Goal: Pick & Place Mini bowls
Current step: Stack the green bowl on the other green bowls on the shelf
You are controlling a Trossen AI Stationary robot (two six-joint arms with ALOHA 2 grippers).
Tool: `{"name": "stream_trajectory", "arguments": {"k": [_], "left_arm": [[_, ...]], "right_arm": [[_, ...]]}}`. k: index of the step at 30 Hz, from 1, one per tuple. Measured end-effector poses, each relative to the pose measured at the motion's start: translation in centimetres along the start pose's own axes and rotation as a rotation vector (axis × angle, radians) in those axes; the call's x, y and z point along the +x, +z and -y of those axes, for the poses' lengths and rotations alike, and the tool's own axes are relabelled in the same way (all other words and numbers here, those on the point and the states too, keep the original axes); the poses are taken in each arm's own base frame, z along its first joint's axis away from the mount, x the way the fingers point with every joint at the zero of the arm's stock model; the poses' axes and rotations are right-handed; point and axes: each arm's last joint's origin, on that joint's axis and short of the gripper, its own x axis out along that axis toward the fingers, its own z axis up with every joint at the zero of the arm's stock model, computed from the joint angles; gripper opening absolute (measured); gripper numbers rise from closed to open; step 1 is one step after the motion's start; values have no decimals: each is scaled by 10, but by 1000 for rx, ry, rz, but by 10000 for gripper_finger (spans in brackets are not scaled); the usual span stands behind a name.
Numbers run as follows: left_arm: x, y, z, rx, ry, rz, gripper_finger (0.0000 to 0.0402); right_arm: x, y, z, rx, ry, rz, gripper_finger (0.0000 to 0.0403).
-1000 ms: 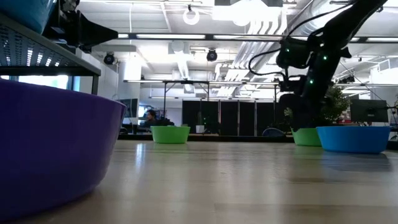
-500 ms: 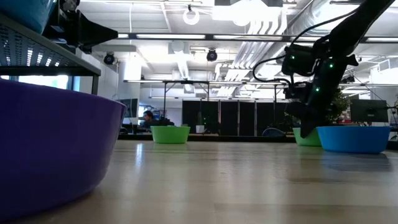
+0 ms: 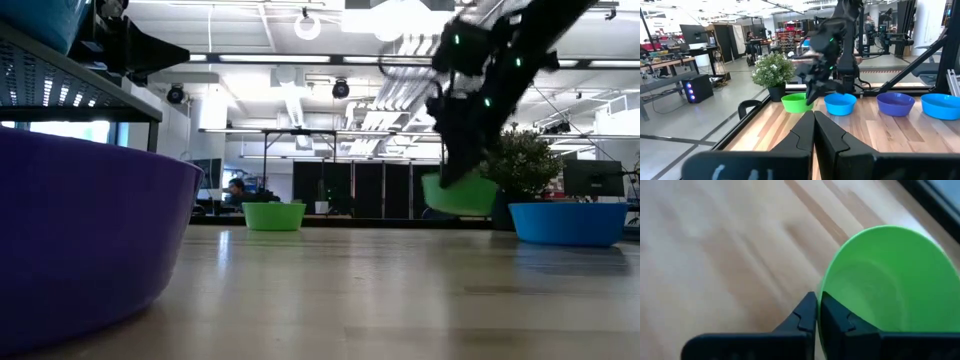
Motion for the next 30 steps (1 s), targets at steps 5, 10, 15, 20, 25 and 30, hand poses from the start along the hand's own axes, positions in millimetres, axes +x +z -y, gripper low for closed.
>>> {"name": "stream_trajectory", "arguments": {"k": [5, 10, 15, 20, 25, 30], "left_arm": [[0, 0, 0, 2, 1, 2, 0], [0, 1, 0, 2, 2, 4, 0], [0, 0, 0, 2, 2, 0, 0], [0, 0, 0, 2, 2, -1, 0], [0, 0, 0, 2, 3, -1, 0], [0, 0, 0, 14, 3, -1, 0]], "right_arm": [[-16, 17, -40, -97, 63, 82, 10], [-4, 33, -89, -245, 135, 85, 11], [20, 48, -144, -489, 228, 67, 12], [40, 61, -180, -668, 269, 83, 12], [52, 68, -190, -748, 303, 87, 12], [58, 66, -190, -789, 322, 79, 12]]}}
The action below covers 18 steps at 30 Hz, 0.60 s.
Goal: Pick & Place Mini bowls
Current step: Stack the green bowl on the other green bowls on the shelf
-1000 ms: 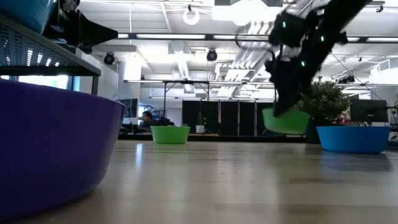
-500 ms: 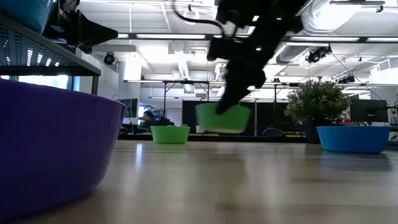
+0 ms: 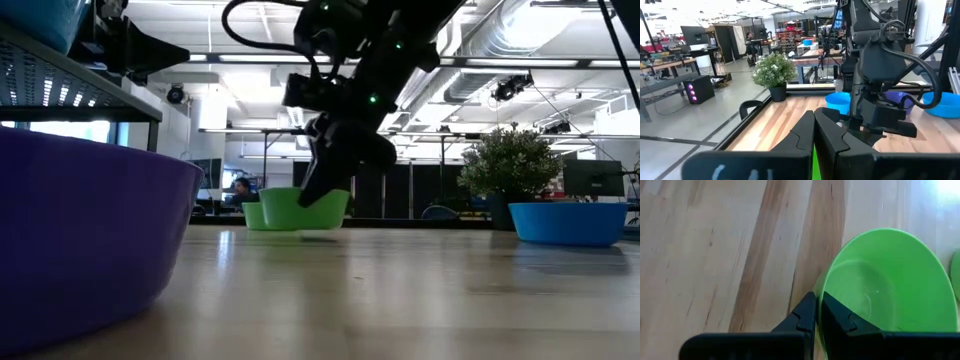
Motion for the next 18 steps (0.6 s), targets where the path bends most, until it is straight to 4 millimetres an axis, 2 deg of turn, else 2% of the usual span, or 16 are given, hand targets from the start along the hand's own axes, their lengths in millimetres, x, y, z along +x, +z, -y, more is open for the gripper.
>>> {"name": "stream_trajectory", "arguments": {"k": [8, 18], "left_arm": [[0, 0, 0, 9, -1, -4, 0], [0, -4, 0, 14, -5, -42, 0]], "right_arm": [[0, 6, 2, -21, -26, 56, 19], [7, 5, 0, -14, -45, 58, 79]]}}
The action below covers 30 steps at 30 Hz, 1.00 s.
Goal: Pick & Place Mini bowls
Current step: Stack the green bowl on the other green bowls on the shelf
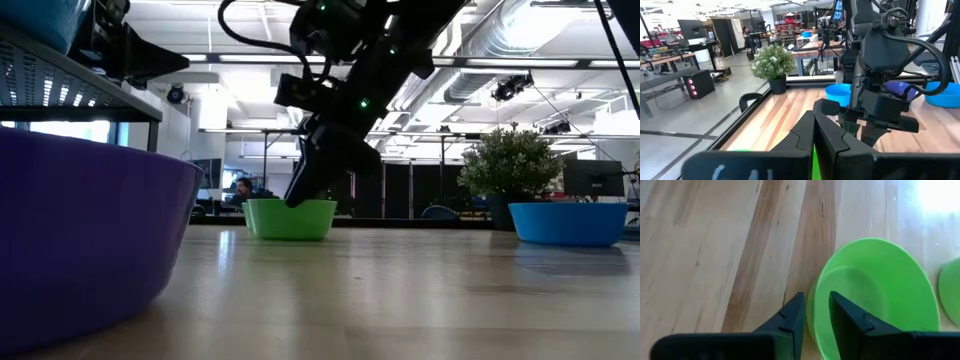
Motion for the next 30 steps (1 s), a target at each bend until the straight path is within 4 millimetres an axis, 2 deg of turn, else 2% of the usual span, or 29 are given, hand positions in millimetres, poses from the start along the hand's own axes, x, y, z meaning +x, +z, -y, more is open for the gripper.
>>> {"name": "stream_trajectory", "arguments": {"k": [3, 7, 11, 14, 18, 21, 26, 30], "left_arm": [[0, 0, 0, 0, 0, -3, 0], [0, -1, 0, 1, 2, -11, 0], [2, -1, 0, 2, 19, -30, 0], [5, 2, -1, 14, 16, -51, 0], [14, 10, -1, 33, -13, -110, 0], [25, 18, -1, 46, -21, -160, 0], [55, 26, 0, 70, -41, -276, 0], [81, 32, 1, 102, -49, -345, 0]], "right_arm": [[-6, 2, -3, -8, -30, -5, 86], [-32, 9, -6, -27, -117, -24, 78], [-55, 14, -7, -8, -114, -13, 41], [-56, 15, -5, -3, -104, 71, 8], [-46, -10, -2, -1, -101, 179, 12], [-50, -34, 4, 40, -115, 278, 7], [-76, -67, 17, 134, -163, 449, 5], [-103, -88, 19, 191, -213, 604, 3]]}}
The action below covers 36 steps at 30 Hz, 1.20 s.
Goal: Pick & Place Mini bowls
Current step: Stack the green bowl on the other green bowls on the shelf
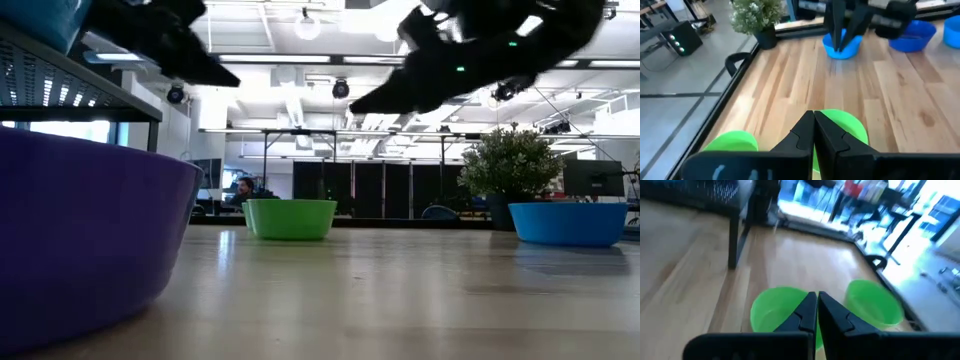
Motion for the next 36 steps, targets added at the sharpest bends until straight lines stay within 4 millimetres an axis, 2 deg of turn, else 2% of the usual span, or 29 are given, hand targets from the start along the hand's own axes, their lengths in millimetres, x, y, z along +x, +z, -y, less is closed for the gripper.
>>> {"name": "stream_trajectory", "arguments": {"k": [6, 11, 18, 26, 32, 36], "left_arm": [[31, 13, 0, 16, -26, -123, 0], [47, 23, -1, 21, -41, -194, 8], [62, 29, 6, 32, -154, -332, 61], [80, 33, 44, 198, -219, -402, 125], [97, 35, 59, 236, -222, -461, 143], [112, 29, 63, 207, -223, -519, 150]], "right_arm": [[-38, -12, 5, 39, -50, 139, 4], [-54, -17, 8, 59, -84, 175, 1], [-55, -16, 9, 64, -117, 179, 4], [-54, -16, 9, 68, -116, 179, 3], [-54, -16, 9, 77, -115, 179, 1], [-54, -16, 9, 81, -114, 180, 1]]}}
